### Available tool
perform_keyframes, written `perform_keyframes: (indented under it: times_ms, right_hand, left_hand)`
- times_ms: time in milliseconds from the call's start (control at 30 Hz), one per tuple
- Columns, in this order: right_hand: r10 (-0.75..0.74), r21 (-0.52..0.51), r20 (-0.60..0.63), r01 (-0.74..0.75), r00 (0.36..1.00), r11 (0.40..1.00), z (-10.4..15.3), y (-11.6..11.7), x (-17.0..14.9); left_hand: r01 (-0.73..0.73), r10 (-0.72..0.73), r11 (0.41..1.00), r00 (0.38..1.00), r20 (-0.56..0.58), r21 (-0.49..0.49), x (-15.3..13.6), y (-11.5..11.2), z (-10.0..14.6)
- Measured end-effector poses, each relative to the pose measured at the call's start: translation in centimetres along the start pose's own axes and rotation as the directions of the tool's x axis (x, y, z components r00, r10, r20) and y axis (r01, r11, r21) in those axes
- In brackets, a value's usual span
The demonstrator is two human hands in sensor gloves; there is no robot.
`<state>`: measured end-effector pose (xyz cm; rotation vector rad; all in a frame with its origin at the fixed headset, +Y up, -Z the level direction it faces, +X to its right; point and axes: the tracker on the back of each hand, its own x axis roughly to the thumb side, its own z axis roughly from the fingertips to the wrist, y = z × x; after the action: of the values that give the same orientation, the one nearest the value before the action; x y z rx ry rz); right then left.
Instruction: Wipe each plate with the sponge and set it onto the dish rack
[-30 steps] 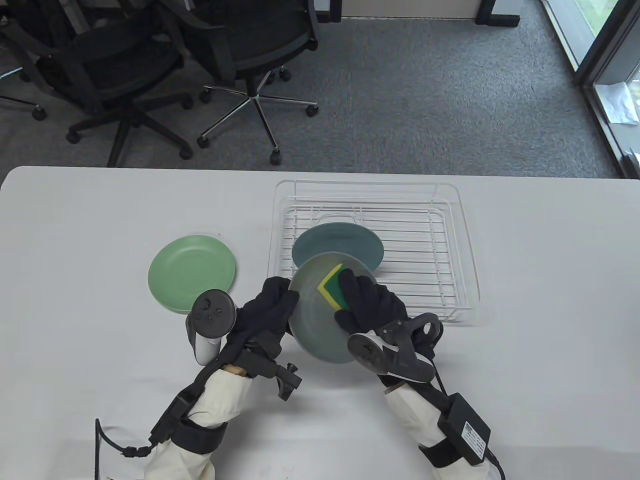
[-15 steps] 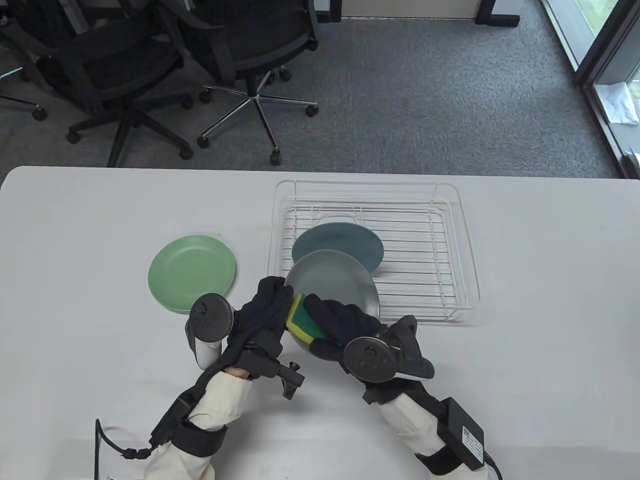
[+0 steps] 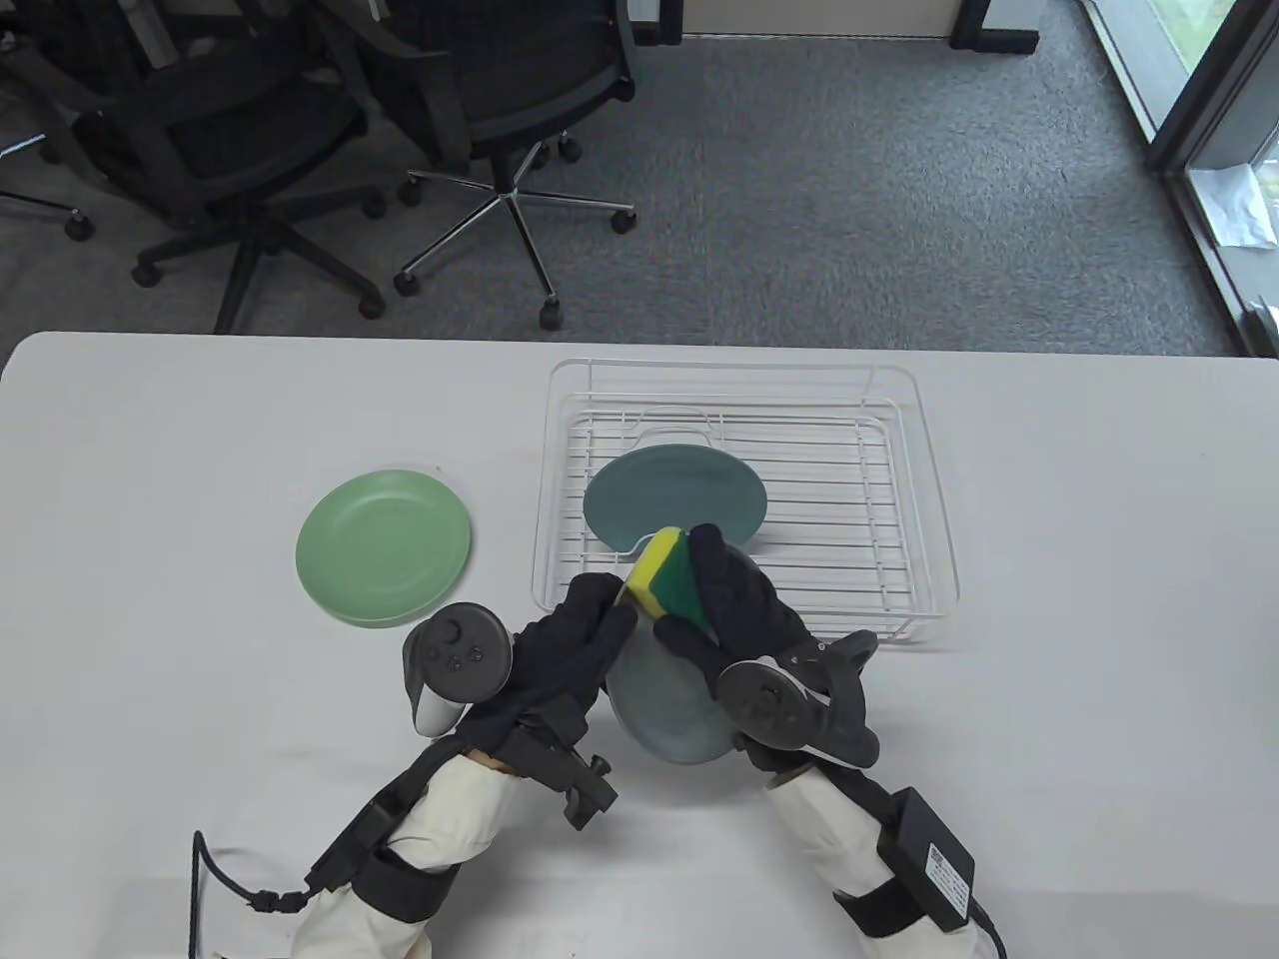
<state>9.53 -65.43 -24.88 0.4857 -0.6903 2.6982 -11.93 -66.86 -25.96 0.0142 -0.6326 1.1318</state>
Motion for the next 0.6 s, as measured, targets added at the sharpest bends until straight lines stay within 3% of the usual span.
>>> perform_keyframes:
  times_ms: [200, 367, 467, 600]
  right_hand:
    - [0.161, 0.036, -0.057, -0.159, 0.985, 0.987, -0.2, -0.4, -1.1]
    - [0.324, 0.180, -0.027, -0.314, 0.946, 0.932, -0.5, -0.2, -0.9]
    - [0.286, 0.295, 0.021, -0.279, 0.958, 0.914, -0.6, -0.1, -0.1]
    - [0.090, 0.406, 0.104, -0.125, 0.990, 0.905, -0.5, 0.0, 1.8]
  left_hand:
    - [0.011, -0.012, 0.997, 1.000, 0.012, 0.076, 0.1, 0.0, 0.1]
    - [0.033, -0.033, 0.986, 0.999, -0.004, 0.163, 0.1, 1.4, 0.4]
    - [0.045, -0.041, 0.976, 0.999, -0.023, 0.214, -0.2, 2.4, 0.5]
    - [0.075, -0.065, 0.965, 0.997, -0.049, 0.250, -0.5, 3.1, 0.8]
